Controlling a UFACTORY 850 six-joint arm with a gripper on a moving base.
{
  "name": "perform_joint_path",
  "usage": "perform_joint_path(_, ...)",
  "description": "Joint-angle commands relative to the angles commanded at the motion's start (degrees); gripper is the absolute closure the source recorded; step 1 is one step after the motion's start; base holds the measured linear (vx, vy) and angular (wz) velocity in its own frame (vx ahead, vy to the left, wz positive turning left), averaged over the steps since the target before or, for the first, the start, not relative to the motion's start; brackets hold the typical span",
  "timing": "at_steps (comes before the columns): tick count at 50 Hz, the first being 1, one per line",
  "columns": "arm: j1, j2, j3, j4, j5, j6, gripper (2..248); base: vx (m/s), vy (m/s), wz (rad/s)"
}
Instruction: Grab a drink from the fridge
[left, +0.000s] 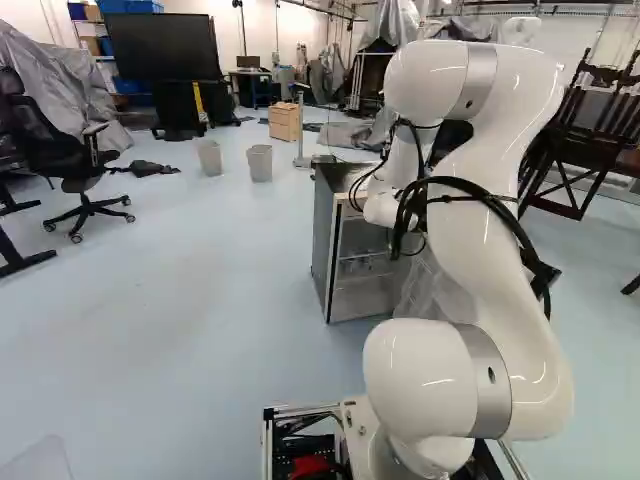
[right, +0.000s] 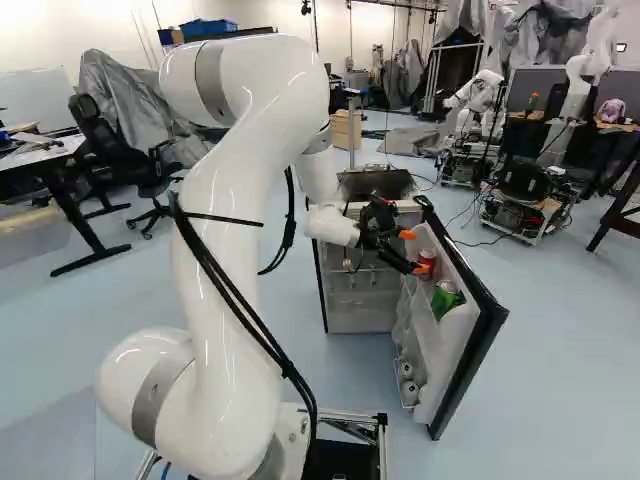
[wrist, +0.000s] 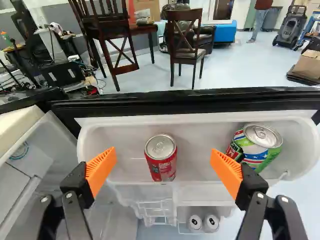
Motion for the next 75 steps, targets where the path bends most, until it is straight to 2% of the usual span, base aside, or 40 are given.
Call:
perform_joint_path(48,-0.6,-2.5,-1.4,0.0,0.0,0.0,3,0.0,0.0,0.0)
perform_joint_path(75,-2.0,-3.4,-3.0,0.0,0.0,0.0,3,0.0,0.0,0.0)
